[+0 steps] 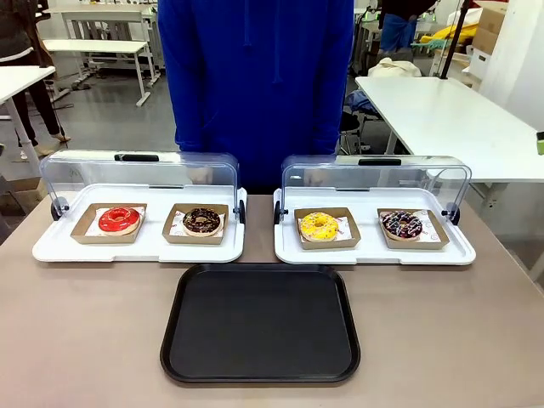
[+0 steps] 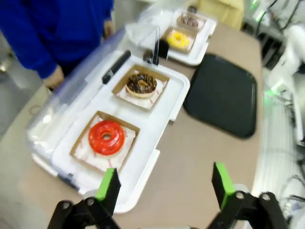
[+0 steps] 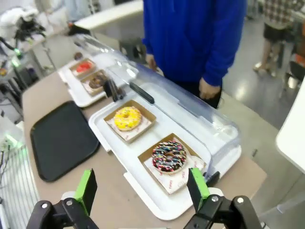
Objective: Move the third donut from the left to the tray.
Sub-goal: Pick up the Paper togo box containing the Donut indicated by the person and place it on the Handle tray.
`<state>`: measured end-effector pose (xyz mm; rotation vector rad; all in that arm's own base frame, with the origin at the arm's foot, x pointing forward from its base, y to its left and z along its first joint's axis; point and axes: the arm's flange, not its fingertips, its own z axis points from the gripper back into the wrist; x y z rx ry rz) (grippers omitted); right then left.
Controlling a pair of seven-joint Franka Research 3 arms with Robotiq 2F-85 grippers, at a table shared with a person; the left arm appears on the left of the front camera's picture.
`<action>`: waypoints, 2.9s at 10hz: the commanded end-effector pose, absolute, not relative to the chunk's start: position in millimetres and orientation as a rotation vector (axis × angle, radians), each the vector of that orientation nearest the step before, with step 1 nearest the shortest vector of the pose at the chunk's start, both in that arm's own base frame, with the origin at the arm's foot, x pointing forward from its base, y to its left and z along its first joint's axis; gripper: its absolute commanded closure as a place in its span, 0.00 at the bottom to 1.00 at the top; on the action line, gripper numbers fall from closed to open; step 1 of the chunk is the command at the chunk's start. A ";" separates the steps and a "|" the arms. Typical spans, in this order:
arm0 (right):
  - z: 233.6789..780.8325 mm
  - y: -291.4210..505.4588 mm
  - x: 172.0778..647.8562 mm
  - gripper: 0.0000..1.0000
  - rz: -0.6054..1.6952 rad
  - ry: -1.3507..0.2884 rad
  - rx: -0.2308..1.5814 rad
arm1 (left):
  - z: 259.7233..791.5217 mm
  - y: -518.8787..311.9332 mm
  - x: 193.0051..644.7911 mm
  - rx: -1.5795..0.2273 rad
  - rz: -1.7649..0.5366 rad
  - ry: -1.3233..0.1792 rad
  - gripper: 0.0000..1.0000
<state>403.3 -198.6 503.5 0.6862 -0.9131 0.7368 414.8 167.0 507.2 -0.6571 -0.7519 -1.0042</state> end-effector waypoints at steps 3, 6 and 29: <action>475.3 -230.4 407.6 0.00 0.761 -0.968 0.807 | 496.5 209.0 396.2 -0.734 -1.101 -0.913 0.00; 478.3 -236.0 392.4 0.00 0.745 -1.007 0.817 | 496.9 195.4 386.6 -0.713 -1.144 -0.975 0.00; 468.8 -237.3 393.5 0.00 0.729 -0.968 0.825 | 496.4 208.5 386.3 -0.713 -1.126 -0.932 0.00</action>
